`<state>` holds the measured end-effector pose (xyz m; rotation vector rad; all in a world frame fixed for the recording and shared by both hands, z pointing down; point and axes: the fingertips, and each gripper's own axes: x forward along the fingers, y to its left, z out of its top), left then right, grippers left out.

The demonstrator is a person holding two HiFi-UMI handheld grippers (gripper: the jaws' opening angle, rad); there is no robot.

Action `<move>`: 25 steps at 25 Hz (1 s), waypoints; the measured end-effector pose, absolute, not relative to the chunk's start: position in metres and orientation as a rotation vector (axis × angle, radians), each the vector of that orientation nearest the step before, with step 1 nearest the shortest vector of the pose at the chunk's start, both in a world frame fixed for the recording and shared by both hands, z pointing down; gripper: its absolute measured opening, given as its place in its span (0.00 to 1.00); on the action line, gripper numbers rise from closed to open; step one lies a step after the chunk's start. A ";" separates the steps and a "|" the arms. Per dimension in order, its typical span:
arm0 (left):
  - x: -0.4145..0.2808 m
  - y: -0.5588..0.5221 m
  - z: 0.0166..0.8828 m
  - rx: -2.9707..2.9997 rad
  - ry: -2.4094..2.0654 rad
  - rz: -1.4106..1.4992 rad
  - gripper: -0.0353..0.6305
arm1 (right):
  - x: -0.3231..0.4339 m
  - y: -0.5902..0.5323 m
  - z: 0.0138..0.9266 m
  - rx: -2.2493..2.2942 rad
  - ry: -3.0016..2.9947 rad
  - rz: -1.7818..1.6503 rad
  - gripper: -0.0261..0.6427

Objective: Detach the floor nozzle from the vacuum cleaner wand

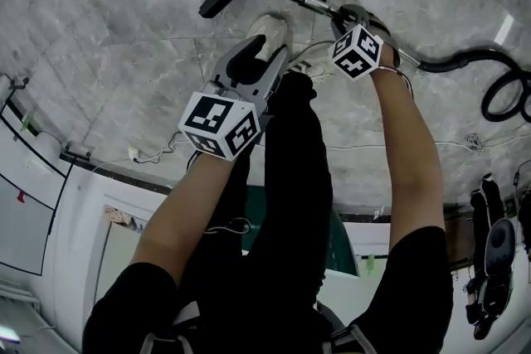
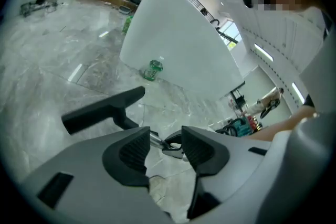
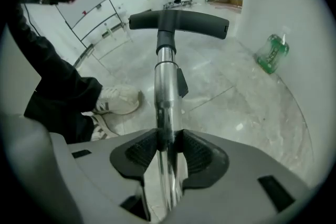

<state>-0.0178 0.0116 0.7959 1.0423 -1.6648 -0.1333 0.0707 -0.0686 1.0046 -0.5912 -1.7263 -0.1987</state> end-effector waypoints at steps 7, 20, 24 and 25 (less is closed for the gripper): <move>-0.045 -0.007 0.763 0.863 -1.709 -0.594 0.48 | 0.051 -0.063 0.856 -0.619 -1.930 -0.128 0.28; -0.083 -0.016 0.694 1.198 -1.715 -0.804 0.21 | 0.077 0.009 0.759 -0.706 -1.936 0.215 0.28; -0.085 -0.016 0.696 1.220 -1.764 -0.737 0.21 | 0.066 0.014 0.774 -0.713 -1.922 0.224 0.28; -0.086 -0.014 0.697 1.211 -1.775 -0.733 0.21 | 0.063 0.016 0.776 -0.736 -1.928 0.197 0.28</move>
